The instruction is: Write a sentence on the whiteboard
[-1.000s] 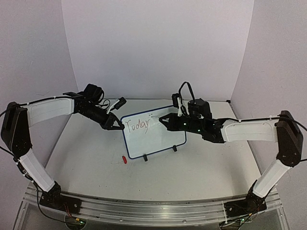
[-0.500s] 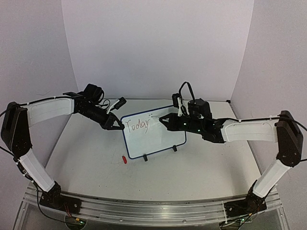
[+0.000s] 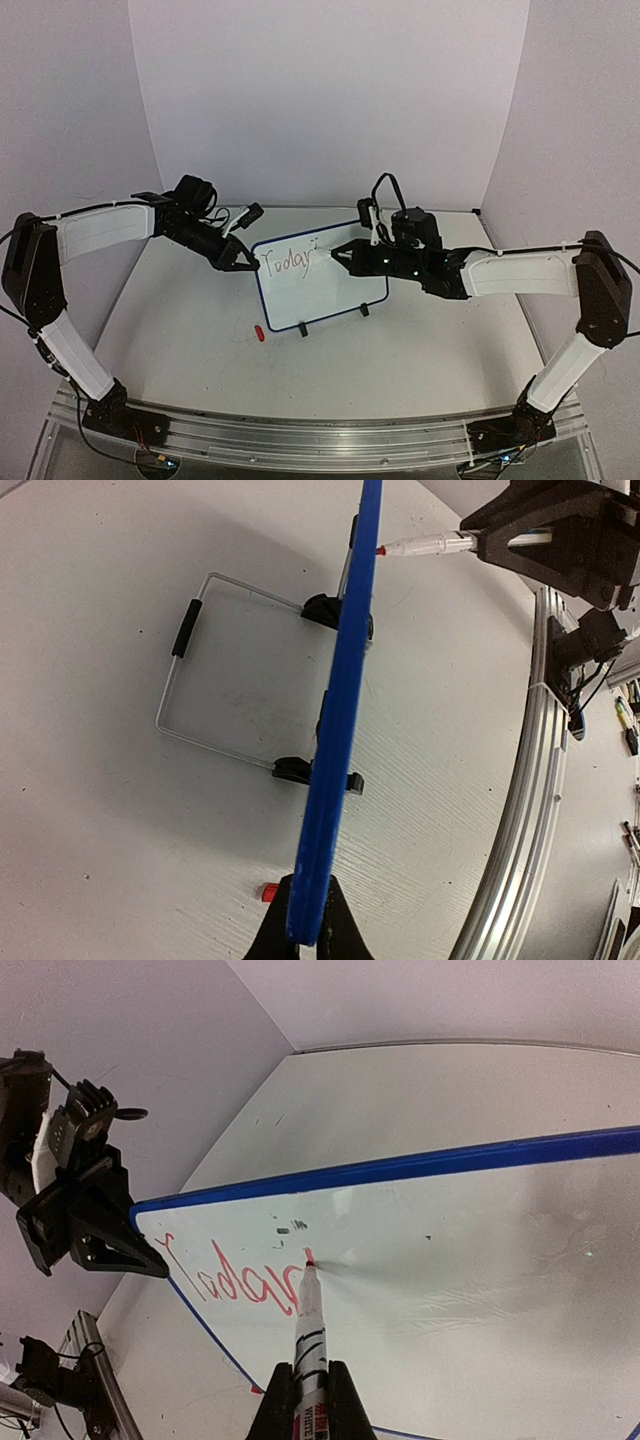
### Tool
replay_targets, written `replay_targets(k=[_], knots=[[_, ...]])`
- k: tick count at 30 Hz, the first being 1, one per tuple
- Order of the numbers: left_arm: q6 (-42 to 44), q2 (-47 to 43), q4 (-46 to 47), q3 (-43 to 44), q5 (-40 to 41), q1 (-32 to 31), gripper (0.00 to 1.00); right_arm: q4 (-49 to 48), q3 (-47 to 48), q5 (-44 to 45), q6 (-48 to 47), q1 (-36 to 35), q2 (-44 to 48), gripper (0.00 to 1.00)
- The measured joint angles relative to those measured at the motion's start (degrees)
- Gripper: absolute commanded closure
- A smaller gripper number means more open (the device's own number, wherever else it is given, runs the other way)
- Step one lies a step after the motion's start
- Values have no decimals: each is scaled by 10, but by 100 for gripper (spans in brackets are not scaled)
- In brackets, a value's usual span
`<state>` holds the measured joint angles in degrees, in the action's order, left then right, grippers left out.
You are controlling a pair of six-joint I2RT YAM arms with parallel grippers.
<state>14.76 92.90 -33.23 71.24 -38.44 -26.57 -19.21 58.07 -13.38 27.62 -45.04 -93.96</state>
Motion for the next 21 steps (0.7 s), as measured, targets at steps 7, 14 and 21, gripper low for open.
replay_targets(k=[7, 14, 21], knots=[[0, 0, 0, 0, 0, 0, 100, 0, -28, -31, -4, 0, 46, 100], [0, 0, 0, 0, 0, -1, 100, -15, -59, -49, -4, 11, 104, 100], [0, 0, 0, 0, 0, -2, 100, -21, -86, -100, -3, 52, 104, 100]])
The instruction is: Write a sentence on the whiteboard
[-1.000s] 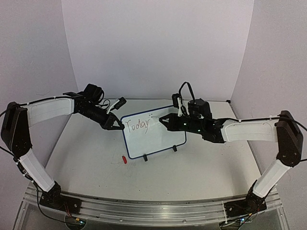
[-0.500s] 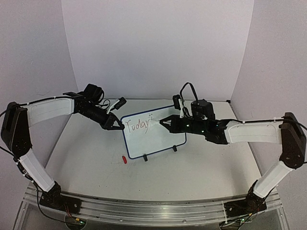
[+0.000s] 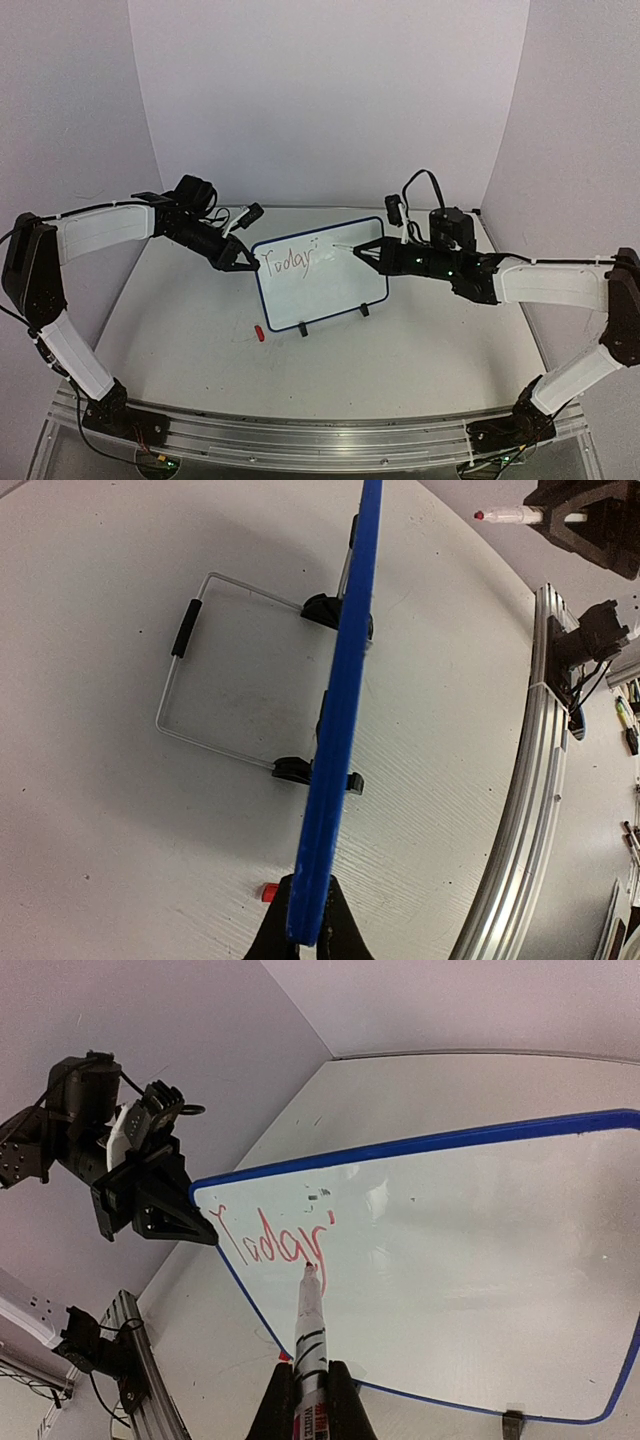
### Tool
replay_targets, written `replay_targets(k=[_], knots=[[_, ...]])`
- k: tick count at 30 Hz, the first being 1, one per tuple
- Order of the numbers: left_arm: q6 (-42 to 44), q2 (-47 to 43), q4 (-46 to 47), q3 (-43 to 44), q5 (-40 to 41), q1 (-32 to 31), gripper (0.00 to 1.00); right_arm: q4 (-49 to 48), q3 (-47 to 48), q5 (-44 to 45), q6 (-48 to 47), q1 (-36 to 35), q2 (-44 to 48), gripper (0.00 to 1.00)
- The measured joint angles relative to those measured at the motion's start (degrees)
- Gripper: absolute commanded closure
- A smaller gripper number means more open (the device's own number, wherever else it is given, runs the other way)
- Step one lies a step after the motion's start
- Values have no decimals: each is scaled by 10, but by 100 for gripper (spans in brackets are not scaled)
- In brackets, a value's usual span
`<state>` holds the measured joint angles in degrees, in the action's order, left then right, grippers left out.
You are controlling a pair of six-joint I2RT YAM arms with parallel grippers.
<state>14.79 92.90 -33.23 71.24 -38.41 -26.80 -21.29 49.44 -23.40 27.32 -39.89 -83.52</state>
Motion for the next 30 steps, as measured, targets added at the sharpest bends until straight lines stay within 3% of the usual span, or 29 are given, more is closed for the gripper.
replay_targets(k=[13, 30], knots=[[2, 0, 0, 0, 1, -2, 100, -57, 0, -30, 22, 16, -45, 100], [2, 0, -2, 0, 1, -2, 100, -62, 22, -13, 33, 16, -90, 100]])
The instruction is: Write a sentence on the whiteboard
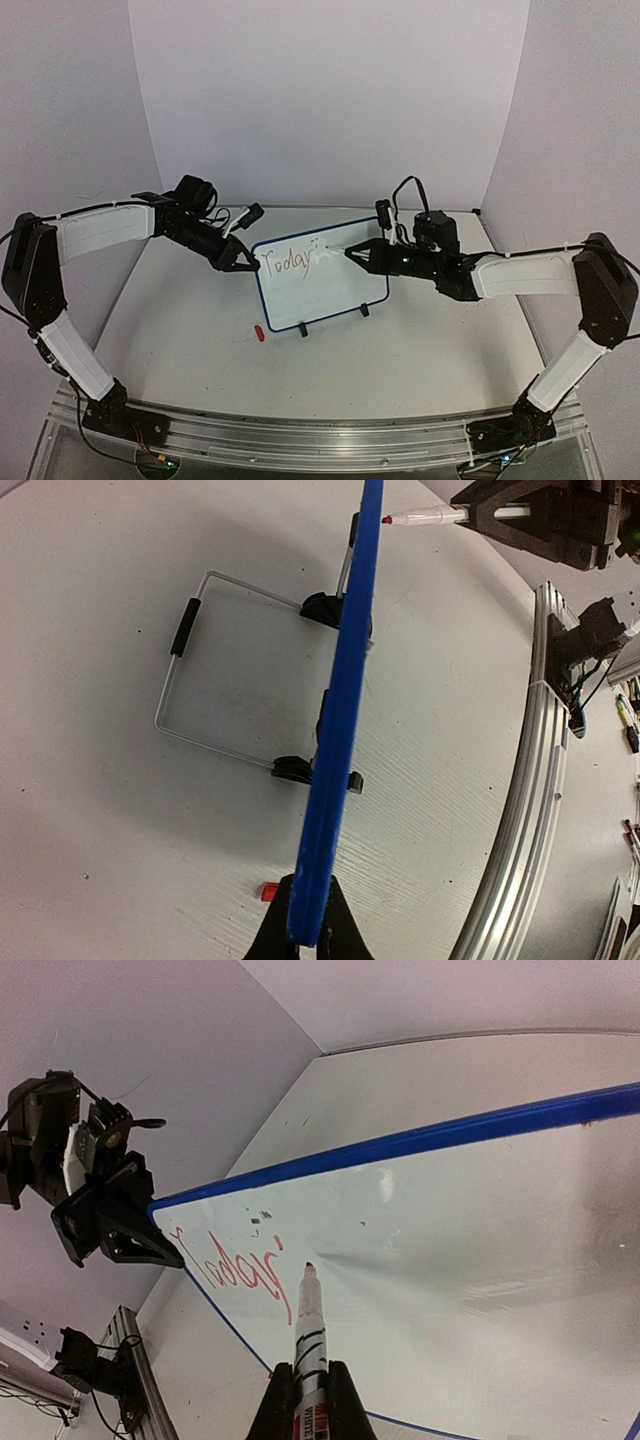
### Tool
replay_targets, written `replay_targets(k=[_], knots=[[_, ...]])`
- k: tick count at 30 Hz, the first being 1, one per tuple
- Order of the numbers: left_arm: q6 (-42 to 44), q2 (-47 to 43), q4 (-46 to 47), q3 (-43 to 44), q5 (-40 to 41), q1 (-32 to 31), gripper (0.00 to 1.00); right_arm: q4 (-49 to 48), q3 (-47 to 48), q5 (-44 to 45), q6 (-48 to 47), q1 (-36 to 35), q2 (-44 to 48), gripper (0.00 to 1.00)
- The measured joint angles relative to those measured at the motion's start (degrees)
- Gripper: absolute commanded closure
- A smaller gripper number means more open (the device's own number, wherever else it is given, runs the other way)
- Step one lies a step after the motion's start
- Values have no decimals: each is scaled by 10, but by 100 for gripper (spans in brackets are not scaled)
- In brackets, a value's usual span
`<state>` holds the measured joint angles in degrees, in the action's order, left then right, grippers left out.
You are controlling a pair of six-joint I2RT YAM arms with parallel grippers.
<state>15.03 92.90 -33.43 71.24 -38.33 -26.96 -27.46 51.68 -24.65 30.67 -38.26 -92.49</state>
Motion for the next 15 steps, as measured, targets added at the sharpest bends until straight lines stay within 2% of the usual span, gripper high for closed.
replay_targets(k=[15], knots=[[-2, 0, 0, 0, 1, 0, 100, 1, 28, -6, 2, 0, -28, 100]])
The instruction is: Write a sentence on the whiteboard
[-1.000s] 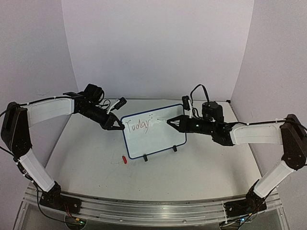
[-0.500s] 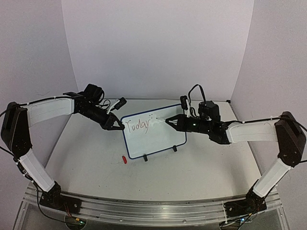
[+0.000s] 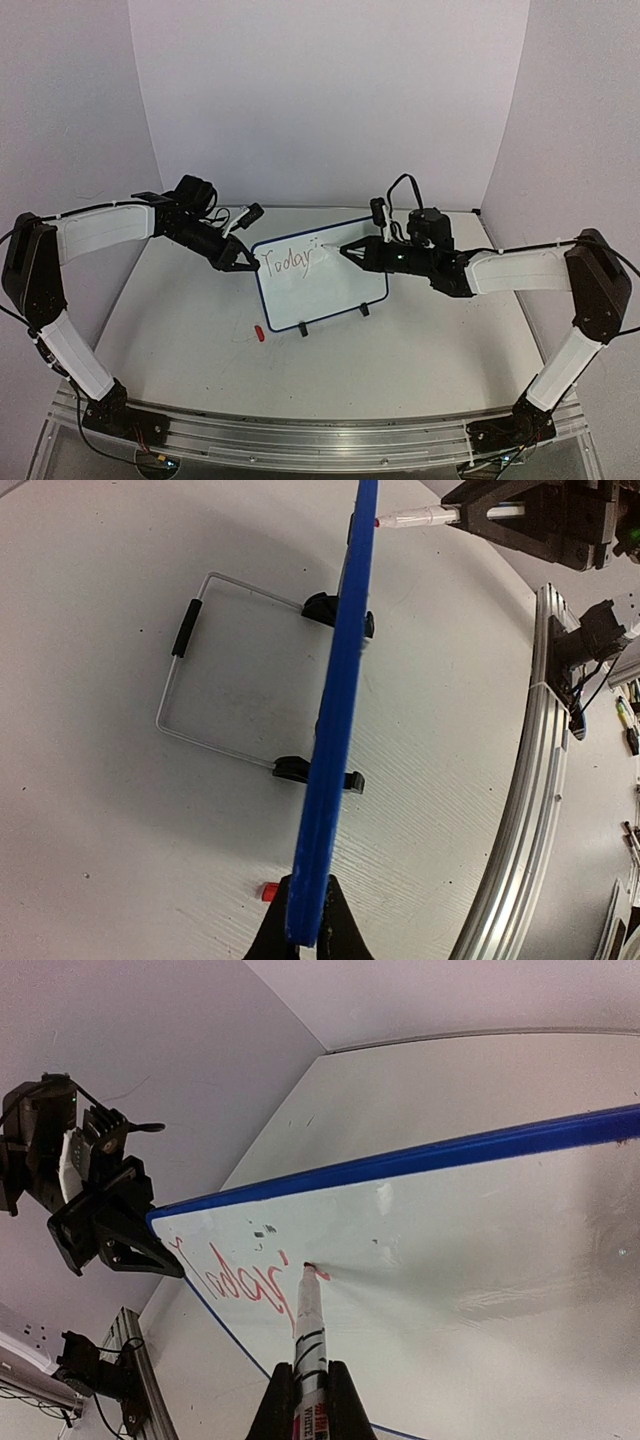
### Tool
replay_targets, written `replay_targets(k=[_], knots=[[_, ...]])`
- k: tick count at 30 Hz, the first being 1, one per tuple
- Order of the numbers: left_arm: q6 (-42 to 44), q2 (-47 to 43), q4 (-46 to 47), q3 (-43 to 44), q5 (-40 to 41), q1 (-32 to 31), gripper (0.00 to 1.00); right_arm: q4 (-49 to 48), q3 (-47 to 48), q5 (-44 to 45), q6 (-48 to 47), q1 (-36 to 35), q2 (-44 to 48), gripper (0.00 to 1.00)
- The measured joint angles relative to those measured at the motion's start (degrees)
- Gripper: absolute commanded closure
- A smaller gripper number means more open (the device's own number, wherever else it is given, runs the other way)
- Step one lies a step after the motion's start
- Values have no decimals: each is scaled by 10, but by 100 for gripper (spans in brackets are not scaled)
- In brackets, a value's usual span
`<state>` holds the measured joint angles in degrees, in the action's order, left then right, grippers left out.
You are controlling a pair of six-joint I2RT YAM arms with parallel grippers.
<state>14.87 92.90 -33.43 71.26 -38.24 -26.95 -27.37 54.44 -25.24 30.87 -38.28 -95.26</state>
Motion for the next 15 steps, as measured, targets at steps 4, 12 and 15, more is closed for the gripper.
replay_targets(k=[4, 12, 15], knots=[[-1, 0, 0, 0, 0, 0, 100, 0, 1, -6, 0, 0, -3, 100], [-1, 0, -2, 3, 3, -1, 100, 1, -2, -11, 0, 0, -3, 100], [-1, 1, -2, 3, 3, -1, 100, 5, -3, -12, 0, 0, -3, 100]])
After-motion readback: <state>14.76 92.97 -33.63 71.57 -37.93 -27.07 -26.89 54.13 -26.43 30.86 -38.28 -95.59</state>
